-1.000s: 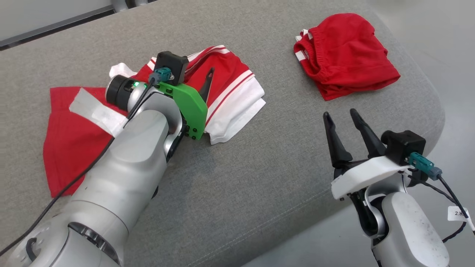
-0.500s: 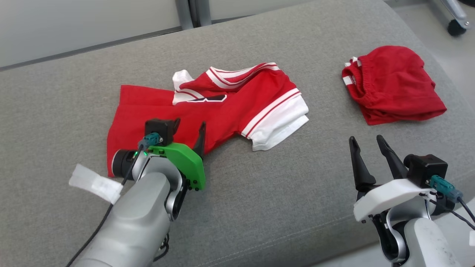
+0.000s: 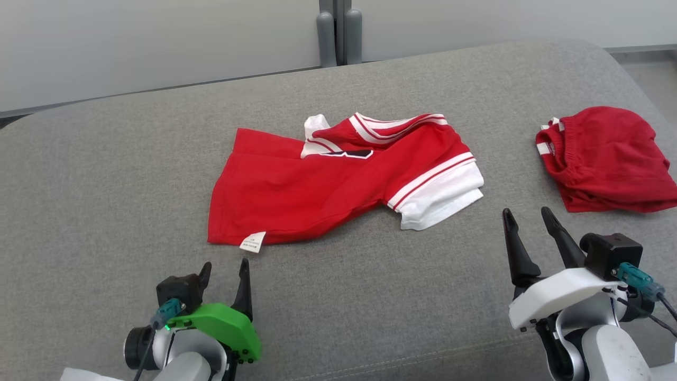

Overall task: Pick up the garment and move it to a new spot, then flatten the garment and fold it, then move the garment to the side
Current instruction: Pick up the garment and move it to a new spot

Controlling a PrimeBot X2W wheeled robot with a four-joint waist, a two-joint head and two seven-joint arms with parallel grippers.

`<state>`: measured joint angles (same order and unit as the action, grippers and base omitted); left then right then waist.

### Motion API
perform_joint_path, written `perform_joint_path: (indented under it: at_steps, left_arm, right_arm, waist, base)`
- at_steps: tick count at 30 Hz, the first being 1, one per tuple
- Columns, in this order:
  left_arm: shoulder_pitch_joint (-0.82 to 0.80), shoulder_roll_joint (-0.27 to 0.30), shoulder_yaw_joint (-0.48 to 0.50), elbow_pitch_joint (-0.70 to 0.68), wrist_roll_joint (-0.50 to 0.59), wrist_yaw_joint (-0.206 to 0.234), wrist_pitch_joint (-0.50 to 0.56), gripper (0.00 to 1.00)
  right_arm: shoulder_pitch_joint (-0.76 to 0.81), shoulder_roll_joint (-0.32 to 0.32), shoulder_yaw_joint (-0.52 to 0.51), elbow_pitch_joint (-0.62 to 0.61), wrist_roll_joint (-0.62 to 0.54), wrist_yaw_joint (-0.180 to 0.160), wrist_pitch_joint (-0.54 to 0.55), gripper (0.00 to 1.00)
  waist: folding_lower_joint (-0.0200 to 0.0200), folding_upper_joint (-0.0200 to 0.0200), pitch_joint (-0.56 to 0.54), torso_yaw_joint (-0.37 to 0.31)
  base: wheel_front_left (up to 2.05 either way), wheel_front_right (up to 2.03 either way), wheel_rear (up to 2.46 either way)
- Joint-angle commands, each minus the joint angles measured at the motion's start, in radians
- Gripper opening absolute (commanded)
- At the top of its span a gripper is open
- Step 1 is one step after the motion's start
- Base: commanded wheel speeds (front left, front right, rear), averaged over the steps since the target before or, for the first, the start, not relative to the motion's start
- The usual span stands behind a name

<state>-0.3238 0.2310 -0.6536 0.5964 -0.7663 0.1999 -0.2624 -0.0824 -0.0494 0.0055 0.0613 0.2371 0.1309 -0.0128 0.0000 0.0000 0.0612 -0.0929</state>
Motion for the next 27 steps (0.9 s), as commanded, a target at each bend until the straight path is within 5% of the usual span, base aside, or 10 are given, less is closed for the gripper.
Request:
perform_joint_path:
  at_steps: [1,11,27]
  left_arm:
    - [0.021,0.007,0.012,-0.025,-0.007,0.012,-0.002,1.00]
    - [-0.008,0.022,0.068,-0.047,-0.063,0.027,0.036,1.00]
    - [-0.183,-0.021,0.176,0.222,-0.175,0.011,0.073,1.00]
  right_arm:
    - [0.015,-0.002,-0.004,-0.004,0.002,0.000,0.002,1.00]
    - [-0.013,-0.002,0.020,-0.018,-0.003,0.000,0.016,1.00]
    - [-0.048,-0.002,0.023,-0.032,-0.023,0.000,0.019,1.00]
  waist:
    - [0.0000,0.0000,-0.007,0.012]
    - [0.0000,0.0000,0.025,-0.010]
    - [0.0000,0.0000,0.119,-0.101]
  base:
    - [0.00,0.00,0.00]
    - [0.00,0.00,0.00]
    - [0.00,0.00,0.00]
